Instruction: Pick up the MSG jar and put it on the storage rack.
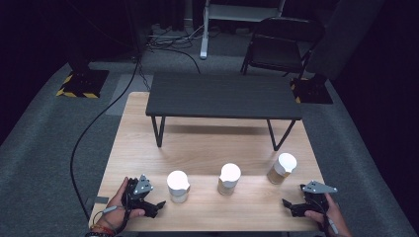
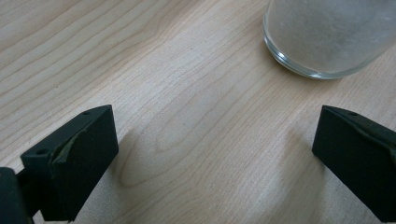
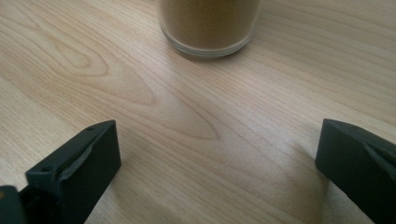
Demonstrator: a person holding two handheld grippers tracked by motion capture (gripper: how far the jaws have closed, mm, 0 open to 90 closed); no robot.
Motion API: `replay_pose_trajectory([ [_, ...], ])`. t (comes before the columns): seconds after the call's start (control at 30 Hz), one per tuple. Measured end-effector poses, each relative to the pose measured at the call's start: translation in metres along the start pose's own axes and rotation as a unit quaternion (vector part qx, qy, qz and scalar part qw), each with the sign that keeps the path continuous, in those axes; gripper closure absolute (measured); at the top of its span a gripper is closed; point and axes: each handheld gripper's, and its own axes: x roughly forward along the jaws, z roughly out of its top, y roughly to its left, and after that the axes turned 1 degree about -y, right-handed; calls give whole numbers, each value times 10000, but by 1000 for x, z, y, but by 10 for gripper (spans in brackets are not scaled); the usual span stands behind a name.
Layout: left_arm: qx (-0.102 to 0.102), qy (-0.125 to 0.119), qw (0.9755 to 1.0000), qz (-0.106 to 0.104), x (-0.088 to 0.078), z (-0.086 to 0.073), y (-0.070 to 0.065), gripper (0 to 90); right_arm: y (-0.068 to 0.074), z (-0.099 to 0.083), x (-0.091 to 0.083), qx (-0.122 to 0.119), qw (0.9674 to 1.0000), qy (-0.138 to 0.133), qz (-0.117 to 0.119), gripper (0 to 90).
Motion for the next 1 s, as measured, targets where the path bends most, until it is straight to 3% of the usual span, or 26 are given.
replay_pose_trajectory([
  [1.0, -71, -2, 9999, 84, 0, 0, -4, 4, 0, 0, 0, 14, 10000, -2, -6, 0],
])
